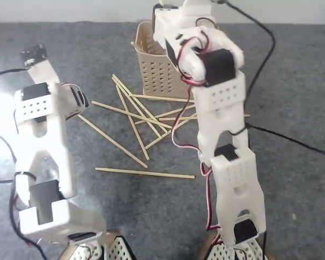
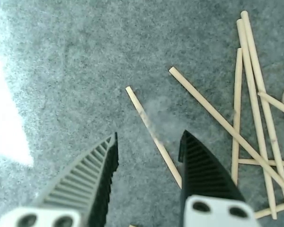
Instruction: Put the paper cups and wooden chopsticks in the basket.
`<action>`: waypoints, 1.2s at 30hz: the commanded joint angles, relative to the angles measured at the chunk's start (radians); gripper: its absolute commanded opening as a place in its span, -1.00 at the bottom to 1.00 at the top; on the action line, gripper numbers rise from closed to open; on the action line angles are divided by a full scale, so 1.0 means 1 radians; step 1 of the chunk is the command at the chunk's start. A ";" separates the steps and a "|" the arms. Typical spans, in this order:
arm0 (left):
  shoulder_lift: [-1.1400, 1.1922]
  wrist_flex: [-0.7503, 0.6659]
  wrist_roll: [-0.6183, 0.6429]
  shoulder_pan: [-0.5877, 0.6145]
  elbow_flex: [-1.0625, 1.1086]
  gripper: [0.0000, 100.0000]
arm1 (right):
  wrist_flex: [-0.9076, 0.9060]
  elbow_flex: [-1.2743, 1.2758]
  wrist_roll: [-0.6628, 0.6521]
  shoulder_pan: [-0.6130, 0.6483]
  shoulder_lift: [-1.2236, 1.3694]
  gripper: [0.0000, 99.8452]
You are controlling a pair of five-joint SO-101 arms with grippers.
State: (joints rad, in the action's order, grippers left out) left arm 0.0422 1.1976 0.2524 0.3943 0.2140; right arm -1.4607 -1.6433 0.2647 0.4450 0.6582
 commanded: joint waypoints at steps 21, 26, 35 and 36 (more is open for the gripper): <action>-0.069 -0.012 -0.014 -0.008 -0.004 -0.60 | -0.341 0.308 0.006 -0.050 -0.725 -0.99; -0.069 -0.012 -0.014 -0.008 -0.004 -0.60 | -0.325 0.735 -0.015 -0.050 -1.003 -0.99; -0.069 -0.012 -0.014 -0.008 -0.002 -0.60 | 0.114 1.435 -0.020 -0.050 -1.250 -0.99; -0.068 -0.012 -0.014 -0.008 -0.002 -0.60 | 0.200 1.510 -0.020 -0.050 -1.267 -0.99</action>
State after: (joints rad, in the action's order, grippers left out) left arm 0.0422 1.1976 0.2524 0.3943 0.2140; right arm -1.4791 -0.3483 0.2647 0.4020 -0.5539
